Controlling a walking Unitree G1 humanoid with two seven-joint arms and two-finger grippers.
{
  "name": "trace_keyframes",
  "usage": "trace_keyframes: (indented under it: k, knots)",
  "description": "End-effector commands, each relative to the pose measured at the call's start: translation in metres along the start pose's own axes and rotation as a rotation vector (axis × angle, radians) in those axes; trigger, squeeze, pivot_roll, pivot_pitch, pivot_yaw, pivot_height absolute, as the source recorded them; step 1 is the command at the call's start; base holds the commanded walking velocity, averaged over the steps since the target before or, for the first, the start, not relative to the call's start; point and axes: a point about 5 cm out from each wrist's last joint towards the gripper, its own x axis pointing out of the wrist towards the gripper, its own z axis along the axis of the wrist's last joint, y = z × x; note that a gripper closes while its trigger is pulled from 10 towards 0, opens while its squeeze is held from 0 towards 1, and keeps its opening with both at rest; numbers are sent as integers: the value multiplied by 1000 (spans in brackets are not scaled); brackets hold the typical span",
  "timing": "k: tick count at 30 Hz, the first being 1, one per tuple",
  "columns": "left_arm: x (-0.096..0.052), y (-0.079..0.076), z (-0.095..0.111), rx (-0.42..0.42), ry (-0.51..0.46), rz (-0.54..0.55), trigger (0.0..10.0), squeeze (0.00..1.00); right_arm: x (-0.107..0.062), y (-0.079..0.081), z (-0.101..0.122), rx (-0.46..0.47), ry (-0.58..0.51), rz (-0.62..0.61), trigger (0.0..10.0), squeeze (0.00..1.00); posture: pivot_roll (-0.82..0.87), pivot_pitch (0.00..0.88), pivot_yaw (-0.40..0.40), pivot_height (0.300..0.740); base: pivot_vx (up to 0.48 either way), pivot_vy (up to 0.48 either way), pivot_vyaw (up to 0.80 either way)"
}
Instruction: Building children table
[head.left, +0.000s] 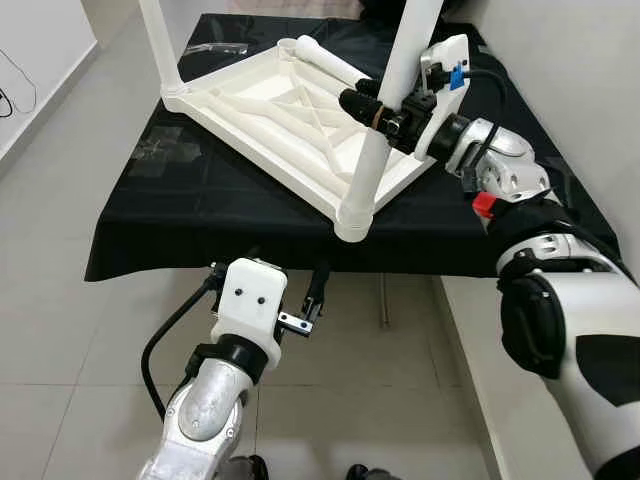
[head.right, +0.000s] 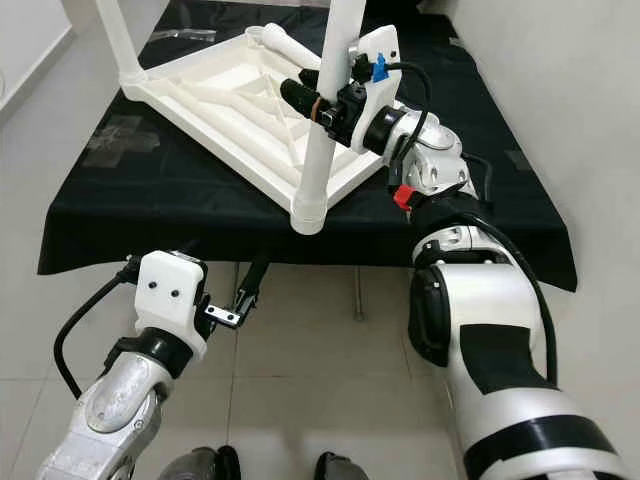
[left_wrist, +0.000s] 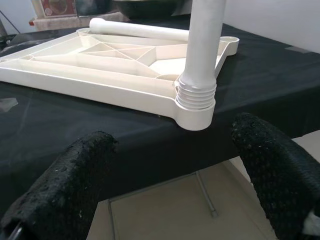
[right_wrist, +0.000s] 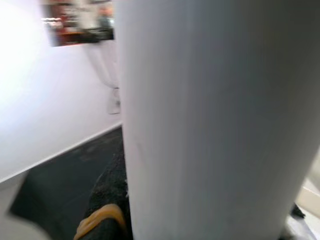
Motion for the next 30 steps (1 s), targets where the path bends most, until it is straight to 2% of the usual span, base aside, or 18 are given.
trace_keyframes:
  k: [1, 3, 6, 8, 13, 16, 17, 18, 19, 21, 23, 30]
  knots:
    - [-1, 0, -3, 1, 9, 0, 10000, 0, -11, -10, -44, 11, 202, -193, 10000, 0, 116, 222, -52, 740, 0, 0, 0]
    - [-1, 1, -3, 4, 8, 1, 10000, 0, -8, -9, -49, 41, 227, -333, 10000, 0, 117, 216, -54, 740, 0, 0, 0]
    - [-1, 1, -3, 5, 9, 3, 10000, 0, -7, -9, -50, 52, 235, -373, 10000, 0, 117, 216, -54, 740, 0, 0, 0]
    - [-1, 1, -4, 6, 8, 4, 10000, 0, -4, -8, -50, 66, 219, -481, 10000, 0, 118, 212, -60, 740, 0, 0, 0]
    - [-1, 1, -4, 7, 8, 6, 10000, 0, -2, -6, -50, 53, 210, -504, 10000, 0, 119, 213, -60, 740, 0, 0, 0]
    - [0, 4, -4, 15, 4, 7, 10000, 0, -1, 0, -56, 27, 206, -606, 10000, 0, 118, 209, -58, 740, 0, 0, 0]
    - [0, 4, -4, 15, 4, 7, 10000, 0, -1, 0, -56, 27, 206, -606, 10000, 0, 118, 209, -58, 740, 0, 0, 0]
    - [1, 4, -4, 17, 2, 8, 10000, 0, 1, 6, -61, 41, 223, -663, 10000, 0, 115, 207, -58, 740, 0, 0, 0]
    - [1, 4, -4, 17, 2, 8, 10000, 0, 1, 6, -61, 41, 223, -663, 10000, 0, 115, 207, -58, 740, 0, 0, 0]
    - [2, 5, -4, 19, 0, 9, 10000, 0, 2, 9, -63, 62, 233, -743, 10000, 0, 115, 211, -61, 740, 0, 0, 0]
    - [2, 5, -4, 19, 0, 9, 10000, 0, 2, 9, -63, 62, 233, -743, 10000, 0, 115, 211, -61, 740, 0, 0, 0]
    - [2, 7, -4, 23, 0, 18, 10000, 0, 3, 16, -66, 89, 241, -917, 10000, 0, 118, 215, -65, 740, 0, 0, 0]
